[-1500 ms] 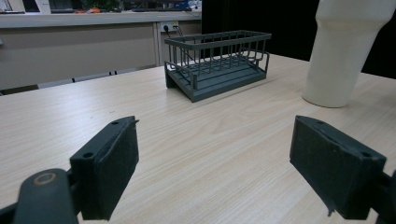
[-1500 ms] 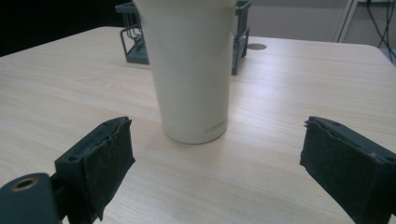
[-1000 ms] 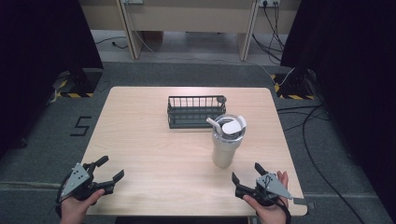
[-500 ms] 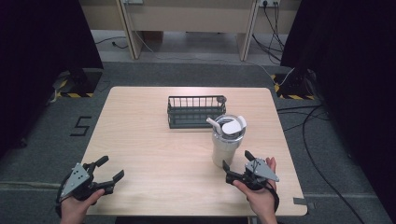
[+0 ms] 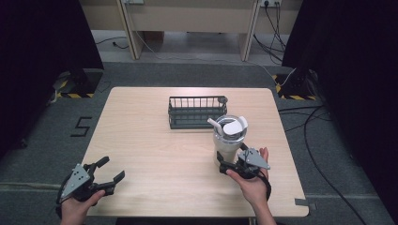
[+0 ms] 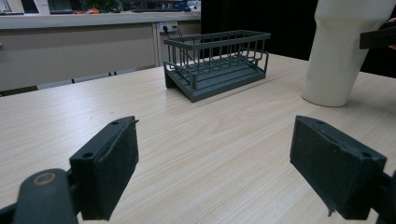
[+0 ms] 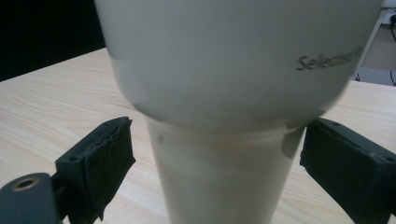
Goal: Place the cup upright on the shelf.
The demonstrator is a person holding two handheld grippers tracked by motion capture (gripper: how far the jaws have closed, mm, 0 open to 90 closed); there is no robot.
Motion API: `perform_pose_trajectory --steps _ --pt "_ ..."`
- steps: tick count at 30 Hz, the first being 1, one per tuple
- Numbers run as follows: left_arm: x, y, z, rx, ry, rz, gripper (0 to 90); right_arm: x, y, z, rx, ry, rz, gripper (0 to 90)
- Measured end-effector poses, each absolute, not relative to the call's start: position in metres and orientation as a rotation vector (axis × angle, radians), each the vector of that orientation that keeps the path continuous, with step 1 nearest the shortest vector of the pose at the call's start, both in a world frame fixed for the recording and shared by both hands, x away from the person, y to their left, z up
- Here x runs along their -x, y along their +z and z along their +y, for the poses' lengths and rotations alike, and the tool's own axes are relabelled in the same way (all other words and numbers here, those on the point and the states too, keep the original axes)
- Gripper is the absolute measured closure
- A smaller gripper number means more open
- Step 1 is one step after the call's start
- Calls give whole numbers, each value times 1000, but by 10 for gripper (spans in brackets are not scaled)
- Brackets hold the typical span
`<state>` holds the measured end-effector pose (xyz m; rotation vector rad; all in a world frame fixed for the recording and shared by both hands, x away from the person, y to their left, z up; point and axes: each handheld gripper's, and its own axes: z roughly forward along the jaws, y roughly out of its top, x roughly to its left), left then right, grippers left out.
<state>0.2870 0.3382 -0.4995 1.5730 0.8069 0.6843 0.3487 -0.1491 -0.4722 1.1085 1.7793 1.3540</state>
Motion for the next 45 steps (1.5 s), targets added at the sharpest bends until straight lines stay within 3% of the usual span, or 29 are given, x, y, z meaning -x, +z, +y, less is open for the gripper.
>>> perform_pose_trajectory --steps 18,45 --pt "-287 -499 338 -1573 680 802 149 -379 -477 -137 -1104 1334 1763 64" --pt "-287 -500 338 -1572 675 800 150 -386 -465 -135 -1096 1340 1757 107"
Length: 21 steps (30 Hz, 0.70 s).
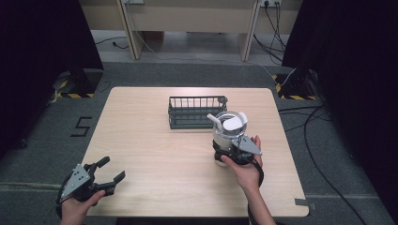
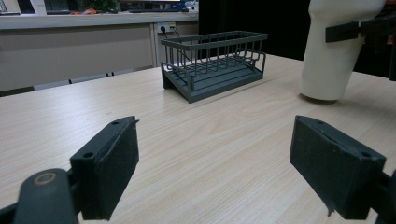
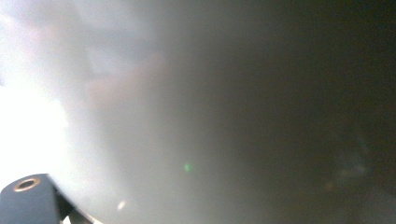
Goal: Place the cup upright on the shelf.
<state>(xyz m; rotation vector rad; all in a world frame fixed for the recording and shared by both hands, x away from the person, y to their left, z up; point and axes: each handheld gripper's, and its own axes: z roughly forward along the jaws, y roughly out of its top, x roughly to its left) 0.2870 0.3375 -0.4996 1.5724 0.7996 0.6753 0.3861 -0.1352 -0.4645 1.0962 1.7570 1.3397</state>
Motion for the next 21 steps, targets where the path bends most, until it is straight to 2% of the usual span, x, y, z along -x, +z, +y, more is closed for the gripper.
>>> perform_pose_trajectory --steps 21 --pt "-287 -499 338 -1567 673 804 149 -408 -427 -137 -1097 1377 1675 107"
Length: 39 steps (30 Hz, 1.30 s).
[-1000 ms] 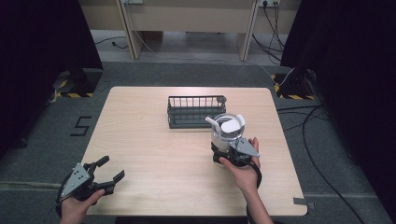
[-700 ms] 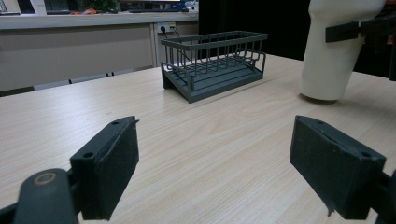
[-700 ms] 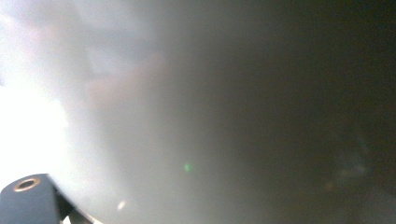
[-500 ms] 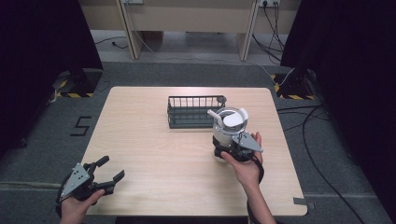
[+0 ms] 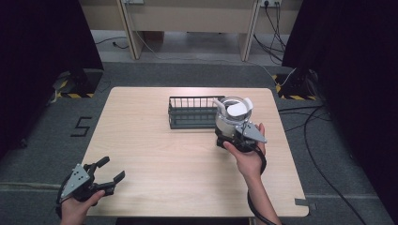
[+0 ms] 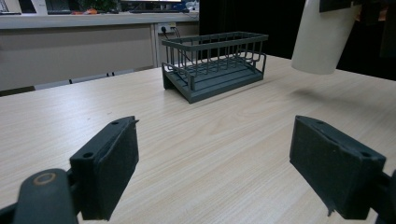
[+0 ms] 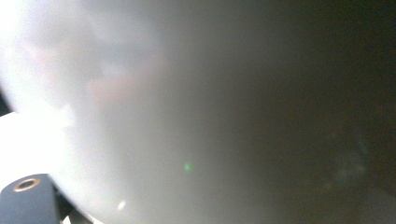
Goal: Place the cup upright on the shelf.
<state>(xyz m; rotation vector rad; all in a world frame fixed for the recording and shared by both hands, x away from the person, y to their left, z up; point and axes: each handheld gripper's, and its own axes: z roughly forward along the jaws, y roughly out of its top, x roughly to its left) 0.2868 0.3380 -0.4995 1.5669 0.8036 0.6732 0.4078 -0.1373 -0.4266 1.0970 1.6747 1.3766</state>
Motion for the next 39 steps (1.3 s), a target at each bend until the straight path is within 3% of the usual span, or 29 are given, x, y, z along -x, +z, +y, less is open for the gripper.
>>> perform_pose_trajectory --steps 39 --pt "-287 -499 339 -1554 668 807 150 -459 -385 -110 -1095 1381 1655 107"
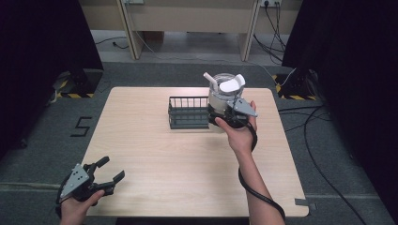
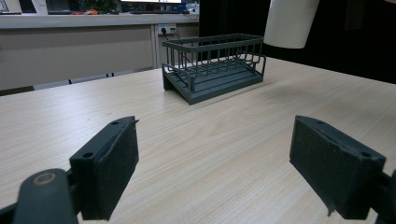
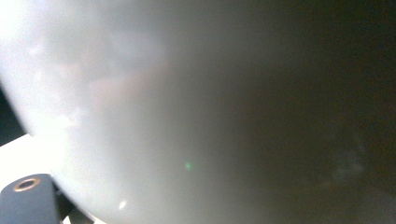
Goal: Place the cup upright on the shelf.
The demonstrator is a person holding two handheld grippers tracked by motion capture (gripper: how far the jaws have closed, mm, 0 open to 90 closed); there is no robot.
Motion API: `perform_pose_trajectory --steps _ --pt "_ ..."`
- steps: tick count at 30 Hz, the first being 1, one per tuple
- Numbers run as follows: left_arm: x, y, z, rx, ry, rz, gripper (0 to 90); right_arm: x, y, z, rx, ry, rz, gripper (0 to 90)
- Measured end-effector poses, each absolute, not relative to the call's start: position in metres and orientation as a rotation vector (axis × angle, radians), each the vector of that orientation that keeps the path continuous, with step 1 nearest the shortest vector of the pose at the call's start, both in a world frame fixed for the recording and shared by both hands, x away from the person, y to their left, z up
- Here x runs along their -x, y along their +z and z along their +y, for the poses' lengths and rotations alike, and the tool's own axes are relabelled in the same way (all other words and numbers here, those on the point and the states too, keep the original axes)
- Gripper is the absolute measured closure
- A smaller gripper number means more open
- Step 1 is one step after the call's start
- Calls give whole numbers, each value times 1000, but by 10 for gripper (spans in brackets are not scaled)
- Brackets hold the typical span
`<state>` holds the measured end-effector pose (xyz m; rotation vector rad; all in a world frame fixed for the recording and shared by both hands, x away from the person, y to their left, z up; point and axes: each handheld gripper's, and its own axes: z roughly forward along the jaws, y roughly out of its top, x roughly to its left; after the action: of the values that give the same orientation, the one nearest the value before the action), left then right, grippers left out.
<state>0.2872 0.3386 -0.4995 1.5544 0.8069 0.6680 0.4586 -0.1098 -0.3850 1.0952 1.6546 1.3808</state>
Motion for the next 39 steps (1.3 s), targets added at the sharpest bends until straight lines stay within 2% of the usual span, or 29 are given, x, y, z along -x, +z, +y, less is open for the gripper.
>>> perform_pose_trajectory --steps 39 --pt "-288 -500 339 -1547 665 808 149 -501 -364 -89 -1109 1391 1633 107"
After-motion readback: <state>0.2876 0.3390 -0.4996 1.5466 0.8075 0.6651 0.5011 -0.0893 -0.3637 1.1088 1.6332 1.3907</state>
